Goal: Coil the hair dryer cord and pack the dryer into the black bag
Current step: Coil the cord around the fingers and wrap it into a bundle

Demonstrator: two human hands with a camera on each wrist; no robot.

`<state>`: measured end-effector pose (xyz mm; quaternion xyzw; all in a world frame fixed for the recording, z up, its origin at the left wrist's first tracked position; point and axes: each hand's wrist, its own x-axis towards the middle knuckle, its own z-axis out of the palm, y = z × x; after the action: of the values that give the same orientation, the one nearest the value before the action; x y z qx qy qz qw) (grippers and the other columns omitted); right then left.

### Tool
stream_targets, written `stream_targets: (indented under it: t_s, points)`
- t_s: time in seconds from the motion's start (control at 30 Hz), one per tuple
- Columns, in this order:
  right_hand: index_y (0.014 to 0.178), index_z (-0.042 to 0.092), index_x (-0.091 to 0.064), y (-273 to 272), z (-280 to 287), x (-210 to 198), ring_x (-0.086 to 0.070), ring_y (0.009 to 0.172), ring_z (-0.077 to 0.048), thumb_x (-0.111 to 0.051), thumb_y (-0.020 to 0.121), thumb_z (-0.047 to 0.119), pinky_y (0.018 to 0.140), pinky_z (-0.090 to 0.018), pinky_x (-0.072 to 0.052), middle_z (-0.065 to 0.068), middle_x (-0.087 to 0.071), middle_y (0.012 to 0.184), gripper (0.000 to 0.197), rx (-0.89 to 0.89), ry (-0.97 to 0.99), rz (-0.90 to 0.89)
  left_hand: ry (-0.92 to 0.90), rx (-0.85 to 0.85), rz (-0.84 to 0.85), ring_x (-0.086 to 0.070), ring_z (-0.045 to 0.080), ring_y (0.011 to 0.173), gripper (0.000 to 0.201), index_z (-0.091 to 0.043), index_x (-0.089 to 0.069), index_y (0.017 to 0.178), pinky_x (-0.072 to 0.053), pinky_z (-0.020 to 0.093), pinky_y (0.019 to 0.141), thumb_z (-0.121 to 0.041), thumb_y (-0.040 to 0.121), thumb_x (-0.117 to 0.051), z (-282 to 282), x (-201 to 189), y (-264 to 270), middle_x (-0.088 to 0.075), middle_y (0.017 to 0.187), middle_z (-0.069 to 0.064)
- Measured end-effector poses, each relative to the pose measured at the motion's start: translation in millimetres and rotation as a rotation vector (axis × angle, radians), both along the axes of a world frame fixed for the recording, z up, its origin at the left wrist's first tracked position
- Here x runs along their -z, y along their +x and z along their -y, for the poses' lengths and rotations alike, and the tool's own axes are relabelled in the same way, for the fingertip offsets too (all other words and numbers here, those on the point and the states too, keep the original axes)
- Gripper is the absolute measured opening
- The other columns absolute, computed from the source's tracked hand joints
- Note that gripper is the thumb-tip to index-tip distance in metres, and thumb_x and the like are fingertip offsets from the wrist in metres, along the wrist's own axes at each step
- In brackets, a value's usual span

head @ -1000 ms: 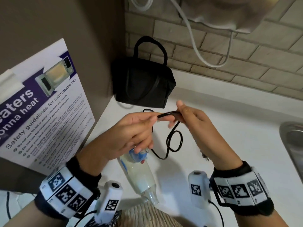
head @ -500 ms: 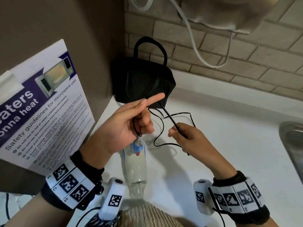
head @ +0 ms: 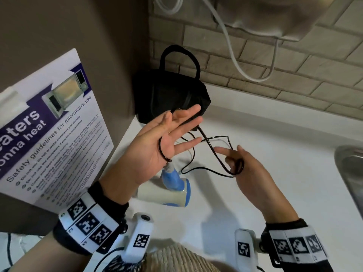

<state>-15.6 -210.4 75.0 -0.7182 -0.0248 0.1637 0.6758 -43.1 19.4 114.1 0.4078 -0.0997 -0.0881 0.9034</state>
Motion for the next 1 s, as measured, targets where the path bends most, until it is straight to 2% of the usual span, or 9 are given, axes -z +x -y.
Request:
stream_targets:
  t_s: [0.17, 0.23, 0.3, 0.4, 0.5, 0.6, 0.73, 0.83, 1.0]
  points:
    - [0.102, 0.027, -0.074, -11, 6, 7, -0.053, 0.078, -0.001, -0.044, 0.093, 0.013, 0.081, -0.028, -0.034, -0.005, -0.065, 0.093, 0.034, -0.057, -0.160, 0.097, -0.007, -0.036, 0.056, -0.045, 0.029, 0.133, 0.037, -0.012, -0.055, 0.101, -0.040, 0.055, 0.104, -0.025, 0.103, -0.020, -4, 1, 2, -0.044, 0.147, 0.008]
    - [0.105, 0.034, -0.071, -12, 9, 13, -0.056, 0.096, -0.019, -0.049, 0.094, 0.019, 0.091, -0.037, -0.039, -0.016, -0.060, 0.102, 0.029, -0.126, -0.278, 0.097, 0.013, -0.031, 0.051, -0.047, 0.031, 0.131, 0.037, -0.012, -0.056, 0.105, -0.041, 0.054, 0.104, -0.025, 0.103, -0.022, -5, 0, 2, -0.047, 0.145, 0.008]
    - [0.105, 0.039, -0.070, -9, 8, 17, -0.054, 0.092, -0.026, -0.051, 0.094, 0.020, 0.086, -0.033, -0.039, -0.013, -0.058, 0.099, 0.028, -0.171, -0.378, 0.086, 0.060, -0.011, 0.035, -0.054, 0.032, 0.125, 0.035, -0.010, -0.058, 0.105, -0.045, 0.051, 0.101, -0.025, 0.101, -0.026, -3, -2, 1, -0.056, 0.137, 0.009]
    - [0.111, 0.038, -0.065, -5, -2, 5, -0.052, 0.080, -0.014, -0.057, 0.091, 0.014, 0.084, -0.032, -0.043, 0.000, -0.051, 0.087, 0.032, -0.159, -0.431, 0.224, 0.333, 0.004, 0.041, -0.069, 0.025, 0.090, 0.031, -0.013, -0.063, 0.096, -0.057, 0.033, 0.076, -0.028, 0.096, -0.036, 3, -9, 0, -0.071, 0.099, 0.007]
    - [0.124, 0.031, -0.057, -6, -17, -26, -0.057, 0.107, -0.010, -0.056, 0.093, 0.015, 0.100, -0.033, -0.044, 0.003, -0.058, 0.110, 0.035, -0.151, -0.318, 0.419, 0.687, 0.039, 0.149, -0.047, 0.008, 0.048, 0.033, -0.022, -0.066, 0.089, -0.039, 0.017, 0.047, -0.039, 0.093, -0.038, 7, -21, -1, -0.058, 0.064, -0.002]
    - [0.134, 0.029, -0.047, -8, -34, -60, -0.050, 0.122, -0.002, -0.042, 0.099, 0.026, 0.104, -0.020, -0.039, 0.008, -0.058, 0.128, 0.036, -0.283, -0.154, 0.417, 0.746, 0.110, 0.207, -0.028, 0.005, 0.043, 0.032, -0.023, -0.065, 0.089, -0.025, 0.018, 0.044, -0.041, 0.093, -0.039, 7, -33, 1, -0.041, 0.054, -0.002]
    - [0.106, 0.022, -0.062, -4, -47, -75, -0.062, 0.093, -0.007, -0.039, 0.098, 0.029, 0.092, -0.027, -0.046, 0.012, -0.066, 0.098, 0.026, -0.389, -0.169, 0.438, 0.685, 0.042, 0.149, -0.019, 0.007, 0.045, 0.034, -0.020, -0.062, 0.072, -0.017, 0.020, 0.042, -0.041, 0.092, -0.044, 0, -35, 7, -0.027, 0.050, -0.006]
    - [0.087, 0.017, -0.065, 0, -44, -76, -0.045, 0.057, -0.004, -0.046, 0.091, 0.031, 0.072, -0.025, -0.045, 0.017, -0.057, 0.063, 0.024, -0.315, -0.035, 0.287, 0.598, 0.072, 0.027, -0.019, 0.005, 0.039, 0.041, -0.020, -0.050, 0.060, -0.019, 0.016, 0.039, -0.043, 0.094, -0.047, -9, -22, 6, -0.025, 0.046, -0.008]
    - [0.080, 0.015, -0.066, 4, -34, -60, -0.022, 0.050, -0.010, -0.054, 0.089, 0.033, 0.048, -0.019, -0.027, 0.009, -0.027, 0.054, 0.023, -0.217, -0.076, 0.176, 0.156, -0.060, -0.175, -0.028, 0.004, 0.031, 0.041, -0.022, -0.038, 0.051, -0.026, 0.016, 0.036, -0.033, 0.088, -0.050, -15, -3, 4, -0.030, 0.037, -0.011]
